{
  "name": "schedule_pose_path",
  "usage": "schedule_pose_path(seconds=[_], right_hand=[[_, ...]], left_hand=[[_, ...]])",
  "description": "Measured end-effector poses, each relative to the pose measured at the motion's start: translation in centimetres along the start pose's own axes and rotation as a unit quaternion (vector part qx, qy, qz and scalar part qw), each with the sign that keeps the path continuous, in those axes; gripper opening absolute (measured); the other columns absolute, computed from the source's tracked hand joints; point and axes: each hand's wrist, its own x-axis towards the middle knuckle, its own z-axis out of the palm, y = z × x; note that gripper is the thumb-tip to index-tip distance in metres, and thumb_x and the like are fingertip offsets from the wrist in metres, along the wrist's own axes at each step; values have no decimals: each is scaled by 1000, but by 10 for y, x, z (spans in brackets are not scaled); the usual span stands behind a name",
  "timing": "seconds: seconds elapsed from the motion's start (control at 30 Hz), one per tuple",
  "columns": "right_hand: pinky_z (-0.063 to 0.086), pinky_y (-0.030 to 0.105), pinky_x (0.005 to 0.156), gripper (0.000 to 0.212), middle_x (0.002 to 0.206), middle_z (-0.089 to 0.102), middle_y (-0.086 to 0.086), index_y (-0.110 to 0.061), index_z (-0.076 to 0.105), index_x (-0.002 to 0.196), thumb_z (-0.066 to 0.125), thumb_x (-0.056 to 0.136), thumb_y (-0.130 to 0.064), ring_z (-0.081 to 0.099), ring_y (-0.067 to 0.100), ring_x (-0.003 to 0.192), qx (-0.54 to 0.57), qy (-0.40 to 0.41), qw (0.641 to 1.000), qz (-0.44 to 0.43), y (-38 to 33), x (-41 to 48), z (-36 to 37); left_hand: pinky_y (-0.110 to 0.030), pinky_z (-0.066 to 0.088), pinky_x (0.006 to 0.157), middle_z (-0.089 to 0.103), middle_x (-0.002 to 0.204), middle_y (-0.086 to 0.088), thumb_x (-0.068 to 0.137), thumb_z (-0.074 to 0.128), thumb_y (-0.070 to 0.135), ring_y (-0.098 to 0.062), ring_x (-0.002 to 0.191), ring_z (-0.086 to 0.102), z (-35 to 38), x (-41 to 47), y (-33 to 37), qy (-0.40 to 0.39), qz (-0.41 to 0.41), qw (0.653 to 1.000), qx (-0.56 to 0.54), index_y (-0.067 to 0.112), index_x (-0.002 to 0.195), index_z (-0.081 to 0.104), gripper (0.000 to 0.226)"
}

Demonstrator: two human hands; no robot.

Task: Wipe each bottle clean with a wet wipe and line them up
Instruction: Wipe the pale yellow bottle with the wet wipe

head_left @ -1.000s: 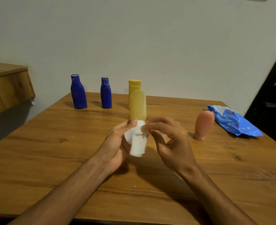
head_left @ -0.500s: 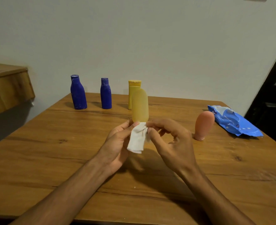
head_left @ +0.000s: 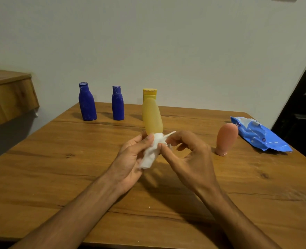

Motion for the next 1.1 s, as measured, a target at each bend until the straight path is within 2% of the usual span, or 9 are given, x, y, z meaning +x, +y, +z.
schedule_pose_path(seconds=[0.1,0.27,0.37,0.47,0.67,0.83,0.93,1.03,1.1], right_hand=[[51,19,68,17,90,64,-15,-22,67,93,68,78,-29,59,5,87,4,-3,1000,26,3,0,-1],[49,12,75,21,107,64,-9,-22,70,104,74,83,-25,57,1,97,3,-26,999,21,5,0,0],[49,14,72,20,102,66,-8,-20,71,104,72,85,-22,58,3,93,9,-8,1000,19,4,1,0],[50,16,70,17,97,69,-7,-17,70,104,70,87,-17,60,4,87,30,6,1000,6,2,1,0],[47,12,66,13,86,65,-19,-24,68,95,73,83,-22,61,0,82,40,56,997,34,0,3,-1],[45,7,70,17,98,72,-5,-14,75,96,76,81,-23,62,3,90,30,23,999,26,1,0,1],[45,8,68,17,97,72,-4,-14,76,98,75,83,-20,62,3,87,30,23,999,27,4,2,0],[51,15,69,23,104,70,-5,-15,74,105,75,83,-21,62,5,90,38,-22,999,19,4,1,-1],[53,20,71,26,105,70,-5,-16,73,107,76,81,-19,63,6,92,49,-33,998,21,5,2,-1]], left_hand=[[-36,60,84,65,122,-23,84,59,12,-28,102,69,-1,-1,0,-10,0,1000,-8,-1,135,47,54],[-38,54,91,63,127,-21,85,60,19,-29,112,62,-5,1,0,-6,-4,1000,20,3,137,49,55],[-36,57,83,63,126,-21,86,59,20,-29,111,63,-6,1,0,-9,-3,1000,20,3,135,50,53],[-33,57,79,70,114,-15,83,61,18,-23,102,67,-5,2,-3,-6,7,999,39,4,128,56,48],[-28,57,87,72,110,-11,82,59,15,-18,97,69,-3,2,-5,-19,30,998,57,4,123,58,43],[-42,47,102,69,118,-15,80,62,17,-26,113,63,-5,3,-7,5,34,997,69,7,127,57,49],[-37,49,98,70,116,-15,81,61,15,-21,106,67,-4,3,-6,0,35,998,45,3,127,56,47],[-40,48,100,68,118,-18,80,63,18,-24,107,65,-6,3,-6,8,34,999,40,4,125,58,48],[-37,52,95,70,114,-16,80,62,17,-23,103,67,-6,3,-5,7,39,998,45,3,125,58,47]])
